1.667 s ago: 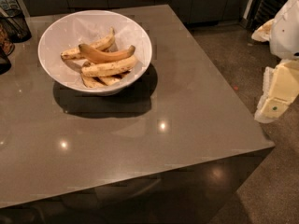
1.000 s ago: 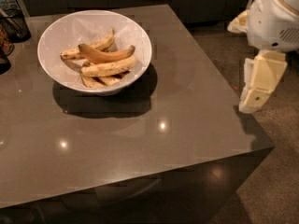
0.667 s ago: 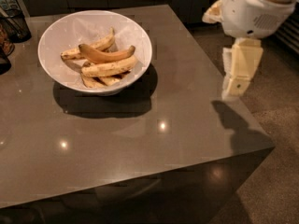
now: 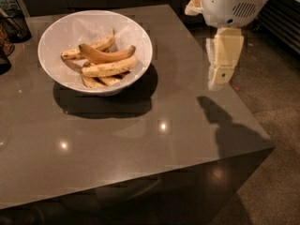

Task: Pick banana from white bowl

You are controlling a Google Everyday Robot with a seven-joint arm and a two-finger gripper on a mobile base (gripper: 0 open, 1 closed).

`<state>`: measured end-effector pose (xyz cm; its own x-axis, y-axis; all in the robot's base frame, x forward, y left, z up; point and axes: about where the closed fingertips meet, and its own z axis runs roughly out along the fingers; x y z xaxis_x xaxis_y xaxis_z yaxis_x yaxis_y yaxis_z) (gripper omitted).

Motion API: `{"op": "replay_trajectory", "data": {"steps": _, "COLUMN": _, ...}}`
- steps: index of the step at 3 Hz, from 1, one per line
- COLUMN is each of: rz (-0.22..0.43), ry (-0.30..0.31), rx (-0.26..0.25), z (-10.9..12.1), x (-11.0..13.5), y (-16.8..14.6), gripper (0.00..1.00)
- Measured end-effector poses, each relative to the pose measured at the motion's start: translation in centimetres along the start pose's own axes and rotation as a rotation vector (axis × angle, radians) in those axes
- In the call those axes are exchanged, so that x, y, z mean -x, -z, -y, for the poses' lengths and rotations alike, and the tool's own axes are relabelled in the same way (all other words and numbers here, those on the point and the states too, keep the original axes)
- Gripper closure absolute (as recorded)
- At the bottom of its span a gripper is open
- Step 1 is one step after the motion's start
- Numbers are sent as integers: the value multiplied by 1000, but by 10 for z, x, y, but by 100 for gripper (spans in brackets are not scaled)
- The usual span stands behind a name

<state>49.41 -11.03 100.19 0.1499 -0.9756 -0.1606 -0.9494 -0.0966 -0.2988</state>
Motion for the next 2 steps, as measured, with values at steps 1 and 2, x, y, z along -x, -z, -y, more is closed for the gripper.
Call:
{"op": "replay_trajectory", "data": {"steps": 1, "rz": -23, "ry": -23, "rx": 19, "z": 17, "x": 8, "y": -13, "gripper": 0}}
{"op": "replay_trajectory", "data": {"steps": 2, "rz": -47, "ry": -9, "rx": 45, "z": 39, "x": 25, "y": -34, "gripper": 0}}
